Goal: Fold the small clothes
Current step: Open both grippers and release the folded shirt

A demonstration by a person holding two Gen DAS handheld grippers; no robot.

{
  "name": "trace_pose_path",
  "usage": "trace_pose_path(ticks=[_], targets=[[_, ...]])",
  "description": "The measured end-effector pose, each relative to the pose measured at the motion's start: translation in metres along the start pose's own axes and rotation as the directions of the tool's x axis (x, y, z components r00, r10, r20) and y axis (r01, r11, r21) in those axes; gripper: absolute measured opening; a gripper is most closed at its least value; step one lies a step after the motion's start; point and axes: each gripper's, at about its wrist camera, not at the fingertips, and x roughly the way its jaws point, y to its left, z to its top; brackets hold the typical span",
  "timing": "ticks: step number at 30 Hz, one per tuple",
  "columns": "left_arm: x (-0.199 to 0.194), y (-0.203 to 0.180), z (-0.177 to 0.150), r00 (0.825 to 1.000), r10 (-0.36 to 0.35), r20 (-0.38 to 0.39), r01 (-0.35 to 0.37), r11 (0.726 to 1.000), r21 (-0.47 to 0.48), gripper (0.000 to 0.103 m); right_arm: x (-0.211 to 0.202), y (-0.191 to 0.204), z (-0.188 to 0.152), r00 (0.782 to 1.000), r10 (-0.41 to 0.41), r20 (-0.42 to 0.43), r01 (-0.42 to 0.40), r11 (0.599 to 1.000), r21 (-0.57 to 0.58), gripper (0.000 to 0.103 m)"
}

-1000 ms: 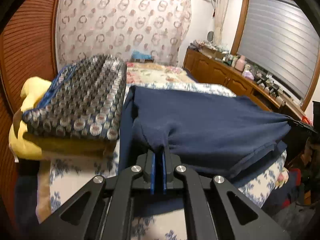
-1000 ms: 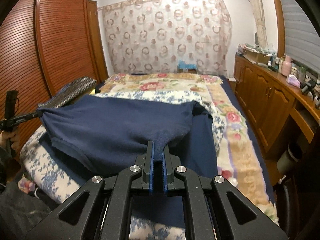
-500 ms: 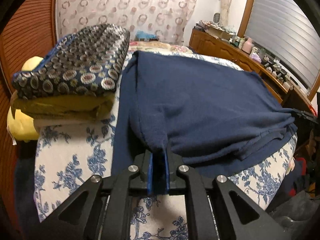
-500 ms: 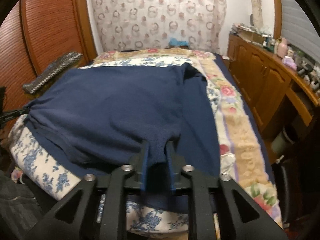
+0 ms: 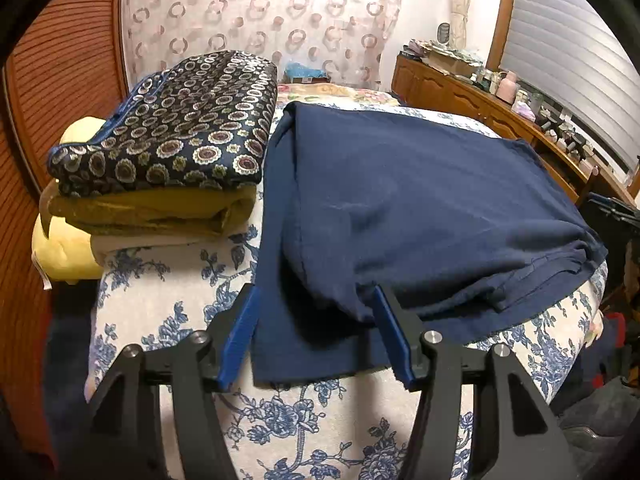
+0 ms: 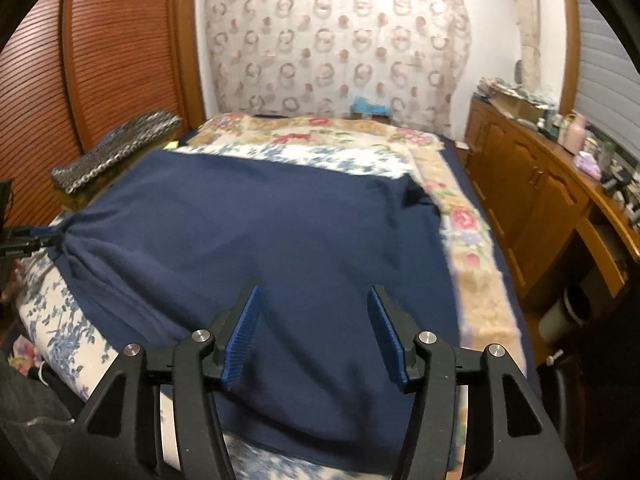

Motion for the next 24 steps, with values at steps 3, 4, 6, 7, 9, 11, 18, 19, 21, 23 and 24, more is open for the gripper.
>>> trace_pose_path(ticks=[3, 4, 6, 7, 9, 11, 18, 19, 21, 23, 24], targets=[[0.002, 0.001, 0.003, 1.000, 0.019, -0.002, -0.019, 1.000, 0.002, 0.058, 0.019, 0.019, -0.003, 0.999, 0.030, -0.031, -0.031, 0.999, -0.032, 0.057], [0.003, 0.002, 0.006, 1.000, 0.021, -0.005, -0.021, 1.000, 0.000, 0.058, 0.023, 0.023, -0.004, 0.999, 0.037, -0.039, -0.039, 0.998, -0.039, 0.057], [0.005, 0.004, 0.007, 0.999, 0.031, -0.010, -0.031, 1.000, 0.001, 0.058, 0.031, 0.031, -0.006, 0.998, 0.046, -0.048, -0.048, 0.998, -0.049, 0.057], [0.006, 0.004, 0.008, 0.999, 0.032, -0.011, -0.032, 0.999, 0.003, 0.058, 0.033, 0.033, -0.007, 0.998, 0.047, -0.048, -0.049, 0.998, -0.051, 0.057], [0.007, 0.007, 0.008, 0.999, 0.034, -0.009, -0.034, 0.999, 0.003, 0.058, 0.038, 0.035, -0.009, 0.997, 0.053, -0.053, -0.056, 0.997, -0.050, 0.057], [0.007, 0.010, 0.008, 0.999, 0.038, -0.010, -0.038, 0.999, -0.004, 0.058, 0.041, 0.037, -0.011, 0.996, 0.058, -0.062, -0.062, 0.997, -0.051, 0.057], [0.011, 0.021, 0.007, 0.999, 0.036, -0.019, -0.037, 0.999, -0.023, 0.058, 0.055, 0.041, -0.021, 0.993, 0.048, -0.107, -0.055, 0.996, -0.063, 0.058], [0.010, 0.021, 0.008, 0.999, 0.036, -0.019, -0.037, 0.999, -0.023, 0.058, 0.053, 0.043, -0.024, 0.995, 0.041, -0.087, -0.047, 0.996, -0.075, 0.059], [0.008, 0.022, 0.010, 0.999, 0.031, -0.009, -0.031, 0.999, -0.030, 0.058, 0.052, 0.043, -0.027, 0.997, 0.034, -0.069, -0.040, 0.996, -0.081, 0.062], [0.002, 0.023, 0.014, 1.000, 0.019, 0.016, -0.018, 0.999, -0.036, 0.058, 0.051, 0.041, -0.029, 0.998, 0.039, -0.058, -0.043, 0.997, -0.071, 0.065], [-0.001, 0.024, 0.015, 0.999, 0.015, 0.030, -0.014, 0.999, -0.041, 0.058, 0.051, 0.041, -0.030, 0.998, 0.040, -0.053, -0.043, 0.997, -0.070, 0.065]])
